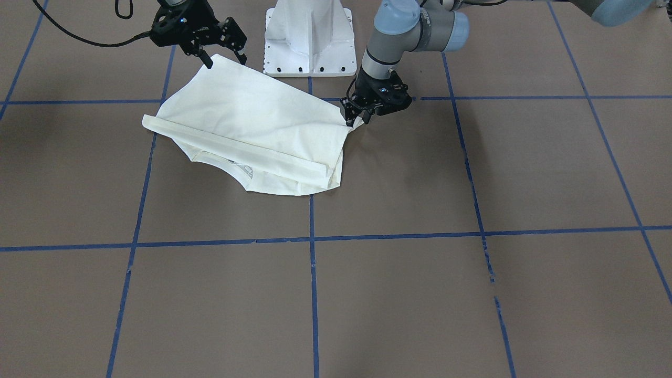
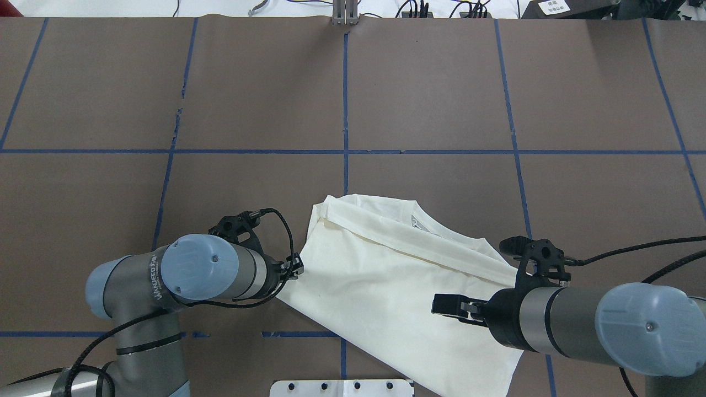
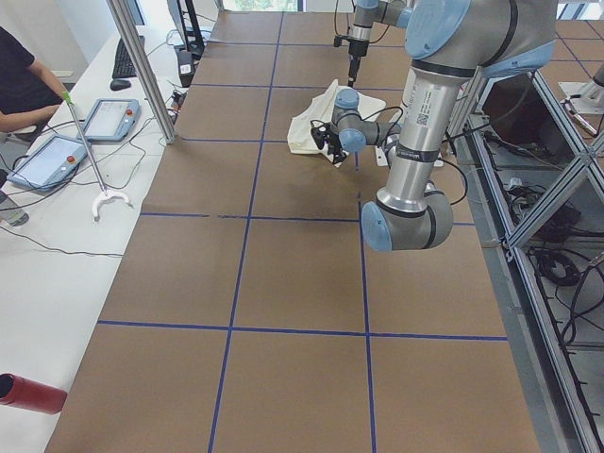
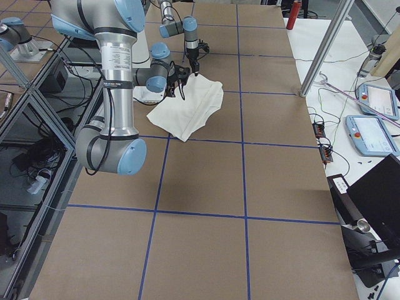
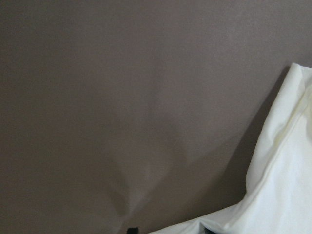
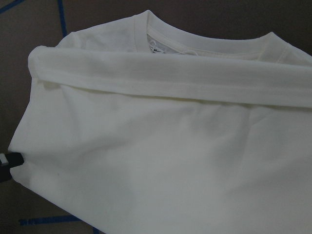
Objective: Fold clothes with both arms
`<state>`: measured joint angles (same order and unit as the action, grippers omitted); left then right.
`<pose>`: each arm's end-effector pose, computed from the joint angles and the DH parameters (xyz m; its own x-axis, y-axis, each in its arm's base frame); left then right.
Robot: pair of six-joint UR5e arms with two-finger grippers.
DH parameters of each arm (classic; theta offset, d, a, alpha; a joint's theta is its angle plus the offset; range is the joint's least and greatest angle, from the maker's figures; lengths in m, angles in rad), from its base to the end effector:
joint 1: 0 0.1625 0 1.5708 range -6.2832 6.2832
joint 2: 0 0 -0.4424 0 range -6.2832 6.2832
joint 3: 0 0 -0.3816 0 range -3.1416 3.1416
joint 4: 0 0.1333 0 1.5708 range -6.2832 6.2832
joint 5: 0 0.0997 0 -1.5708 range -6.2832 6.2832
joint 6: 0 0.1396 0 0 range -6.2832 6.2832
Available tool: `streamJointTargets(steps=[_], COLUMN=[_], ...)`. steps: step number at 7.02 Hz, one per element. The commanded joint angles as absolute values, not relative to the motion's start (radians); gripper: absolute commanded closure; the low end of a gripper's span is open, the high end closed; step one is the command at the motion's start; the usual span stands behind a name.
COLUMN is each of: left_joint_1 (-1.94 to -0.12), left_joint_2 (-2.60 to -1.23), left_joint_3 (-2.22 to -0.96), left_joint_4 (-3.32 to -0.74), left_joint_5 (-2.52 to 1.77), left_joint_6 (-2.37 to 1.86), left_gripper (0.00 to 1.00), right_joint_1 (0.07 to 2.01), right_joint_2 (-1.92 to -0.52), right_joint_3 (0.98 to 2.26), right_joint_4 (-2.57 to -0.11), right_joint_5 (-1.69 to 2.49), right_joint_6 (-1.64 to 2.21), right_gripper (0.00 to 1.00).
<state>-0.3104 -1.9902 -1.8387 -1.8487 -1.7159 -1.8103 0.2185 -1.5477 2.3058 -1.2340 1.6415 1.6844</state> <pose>0.5800 -0.3049 0.3211 0.4817 -0.4010 -0.7792 0.3122 0.9093 -0.2750 -0.4191 -0.2195 0.3176 0.4268 0.2106 0.8795 -0.2046 0.9698 -0.1329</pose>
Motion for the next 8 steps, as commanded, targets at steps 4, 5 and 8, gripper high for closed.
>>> streamJointTargets(steps=[4, 5, 8], left_joint_1=[-0.302, -0.302, -0.302], left_joint_2=[-2.011, -2.011, -2.013], left_joint_3=[-1.813, -1.806, -1.809], left_joint_4=[-1.850, -1.850, -1.848], left_joint_5=[-1.717, -1.717, -1.715], left_joint_6=[-1.812, -1.810, -1.810], left_gripper=[0.43, 0.43, 0.85], right_joint_1=[0.224, 0.227, 0.236], right_joint_2=[-1.549, -1.548, -1.548], right_joint_3=[2.301, 2.301, 2.299], right_joint_4=[-1.235, -1.235, -1.235], right_joint_5=[1.643, 1.643, 1.647], right_joint_6=[1.684, 1.684, 1.684], right_gripper=[0.00, 0.00, 0.00])
